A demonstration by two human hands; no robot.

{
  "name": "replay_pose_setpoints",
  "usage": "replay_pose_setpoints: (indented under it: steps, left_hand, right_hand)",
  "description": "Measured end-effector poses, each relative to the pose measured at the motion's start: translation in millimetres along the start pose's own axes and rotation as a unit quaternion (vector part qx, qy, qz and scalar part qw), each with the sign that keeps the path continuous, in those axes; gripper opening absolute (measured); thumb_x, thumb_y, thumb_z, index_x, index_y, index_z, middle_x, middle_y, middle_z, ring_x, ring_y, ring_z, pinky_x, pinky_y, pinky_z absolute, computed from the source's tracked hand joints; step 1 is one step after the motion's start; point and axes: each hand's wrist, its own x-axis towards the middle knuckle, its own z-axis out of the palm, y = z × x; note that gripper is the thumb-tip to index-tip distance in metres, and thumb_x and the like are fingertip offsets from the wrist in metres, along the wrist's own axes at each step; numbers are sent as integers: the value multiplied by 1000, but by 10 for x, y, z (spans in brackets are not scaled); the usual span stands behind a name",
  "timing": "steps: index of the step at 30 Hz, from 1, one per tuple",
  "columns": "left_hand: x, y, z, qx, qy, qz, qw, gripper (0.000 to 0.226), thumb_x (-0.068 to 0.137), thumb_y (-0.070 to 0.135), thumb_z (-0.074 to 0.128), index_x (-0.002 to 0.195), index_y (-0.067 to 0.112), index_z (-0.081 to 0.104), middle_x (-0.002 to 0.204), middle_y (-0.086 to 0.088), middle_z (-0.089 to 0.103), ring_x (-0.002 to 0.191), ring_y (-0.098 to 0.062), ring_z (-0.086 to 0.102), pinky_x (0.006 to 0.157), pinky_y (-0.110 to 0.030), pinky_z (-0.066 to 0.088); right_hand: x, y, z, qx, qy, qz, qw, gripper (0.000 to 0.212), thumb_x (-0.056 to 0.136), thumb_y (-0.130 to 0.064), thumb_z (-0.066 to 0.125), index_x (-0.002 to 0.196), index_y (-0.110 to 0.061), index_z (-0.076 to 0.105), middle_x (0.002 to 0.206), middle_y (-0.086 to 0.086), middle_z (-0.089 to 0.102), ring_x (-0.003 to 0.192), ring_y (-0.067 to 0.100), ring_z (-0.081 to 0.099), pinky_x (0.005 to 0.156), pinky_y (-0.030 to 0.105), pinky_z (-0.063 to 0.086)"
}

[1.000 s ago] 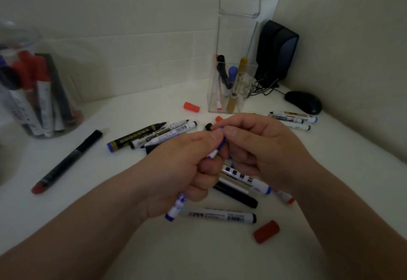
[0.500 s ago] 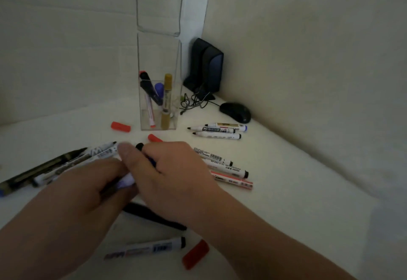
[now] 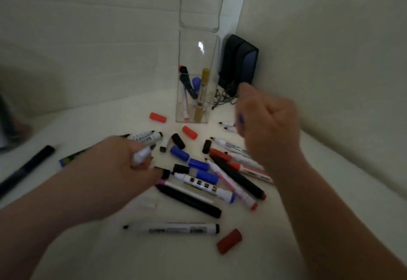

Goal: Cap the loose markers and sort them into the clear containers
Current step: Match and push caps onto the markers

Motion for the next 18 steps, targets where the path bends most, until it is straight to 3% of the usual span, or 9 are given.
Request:
replay_pose_setpoints:
  steps: [3,6,9,11,13,15,18]
  left_hand:
    - [64,-55,65,-93,89,39,991,37,86,28,67,64,13,40,47,5,40,44,-8,38,49,-26,35]
    - [76,-53,214,-121,38,59,990,34,100,41,49,77,17,51,58,6,44,48,-5,39,51,-23,37]
    - [72,-107,253,-103,-16,71,992,28,100,47,40,84,35,58,80,9,58,67,-6,53,60,-14,41]
    - [70,-90,217,-79,-7,70,994,21,101,37,42,90,45,58,92,26,58,82,3,55,65,-8,41]
    - [80,-50,205,-69,17,64,995,20,100,35,50,93,53,54,87,25,63,82,10,56,63,-6,42]
    - [79,-47,215,-106,35,36,993,17,94,34,62,96,50,59,81,19,68,72,12,60,58,-4,43]
    - [97,-46,226,-202,66,6,977,10,85,29,74,90,27,66,81,15,74,66,0,68,54,-8,47]
  right_hand:
    - [143,198,-139,31,54,127,990,51,99,-39,50,54,-16,49,52,9,40,48,20,35,50,32,32]
    - [216,410,-144,78,75,214,971,45,95,-49,55,59,-24,50,57,0,42,52,15,33,49,32,28]
    - [302,517,-306,34,62,212,975,32,86,-51,65,70,-25,56,58,-2,45,51,14,35,47,30,32]
    - [302,602,-364,21,49,213,976,17,92,-31,68,85,-17,61,61,1,52,52,15,41,47,30,38]
    - [285,633,-391,24,25,206,978,3,95,-16,66,94,-12,65,64,3,58,54,16,46,47,28,41]
    - [281,672,-402,-27,-2,197,980,11,96,-14,63,100,-20,70,72,-2,66,60,14,53,52,28,47]
    - [296,781,-416,-177,-24,184,966,18,98,-22,61,108,-32,72,98,-9,70,83,11,62,80,32,55]
